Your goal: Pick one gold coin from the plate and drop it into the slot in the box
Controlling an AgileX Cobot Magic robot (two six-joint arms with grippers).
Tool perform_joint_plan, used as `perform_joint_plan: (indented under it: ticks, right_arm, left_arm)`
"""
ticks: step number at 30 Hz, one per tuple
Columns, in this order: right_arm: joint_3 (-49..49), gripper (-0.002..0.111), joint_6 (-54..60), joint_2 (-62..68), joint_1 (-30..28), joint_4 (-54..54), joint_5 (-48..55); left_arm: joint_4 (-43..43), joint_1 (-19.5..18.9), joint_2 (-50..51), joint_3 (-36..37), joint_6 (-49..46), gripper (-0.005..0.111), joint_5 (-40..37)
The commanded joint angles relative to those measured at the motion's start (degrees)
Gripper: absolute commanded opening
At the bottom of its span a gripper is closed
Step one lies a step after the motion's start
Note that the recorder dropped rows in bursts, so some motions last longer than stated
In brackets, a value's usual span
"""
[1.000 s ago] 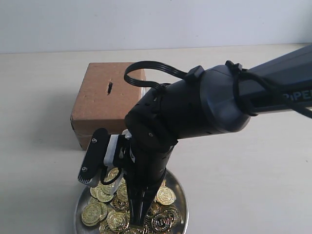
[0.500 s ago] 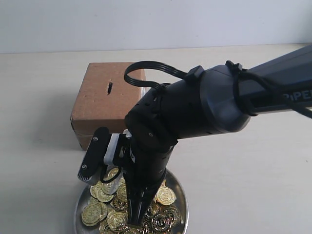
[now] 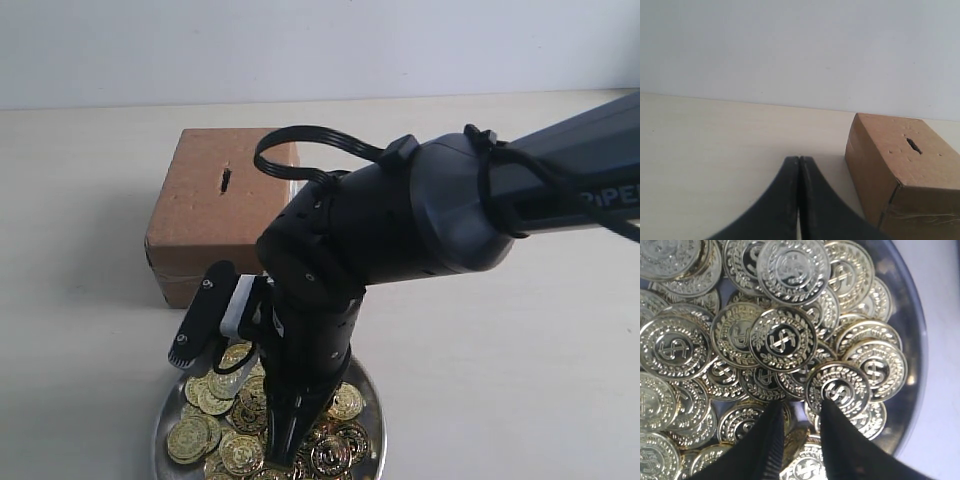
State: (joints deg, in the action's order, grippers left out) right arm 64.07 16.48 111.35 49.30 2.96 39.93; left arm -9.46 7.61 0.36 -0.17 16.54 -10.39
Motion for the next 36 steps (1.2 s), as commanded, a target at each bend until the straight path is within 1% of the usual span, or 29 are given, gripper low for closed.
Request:
perform_joint_plan:
  ticks: [1, 4, 14, 19, 24, 30, 36]
  right_arm:
    - [-0.17, 0.027, -1.67, -0.08, -0.02, 0.55, 0.71]
    - [-0.17, 0.027, -4.41, -0.08, -0.02, 0.55, 0.85]
    - [-0.17, 0.026, -6.69, -0.08, -0.02, 0.55, 3.89]
    - [-0.17, 0.017, -6.69, -0.08, -0.02, 0.55, 3.89]
    - [-0.17, 0.000, -6.79, -0.08, -0.02, 0.55, 3.89]
    - [-0.17, 0.000, -9.36, -0.75, -0.02, 0.55, 3.89]
    - [-0.17, 0.000, -14.09, -5.13, -0.02, 0.55, 3.24]
  left_arm:
    - [-0.26, 0.33, -0.36, 0.17, 0.04, 0.000, 0.64]
    - [-0.26, 0.33, -0.36, 0.17, 0.04, 0.000, 0.64]
    - [-0.26, 0.33, -0.36, 0.17, 0.15, 0.000, 0.64]
    - [-0.26, 0.33, -0.36, 0.17, 0.15, 0.000, 0.64]
    - [-0.26, 0.33, -0.36, 0.17, 0.15, 0.000, 0.64]
    - [-0.26, 0.33, -0.36, 0.17, 0.15, 0.000, 0.64]
    - [-0.26, 0.33, -0.36, 0.17, 0.15, 0.000, 0.64]
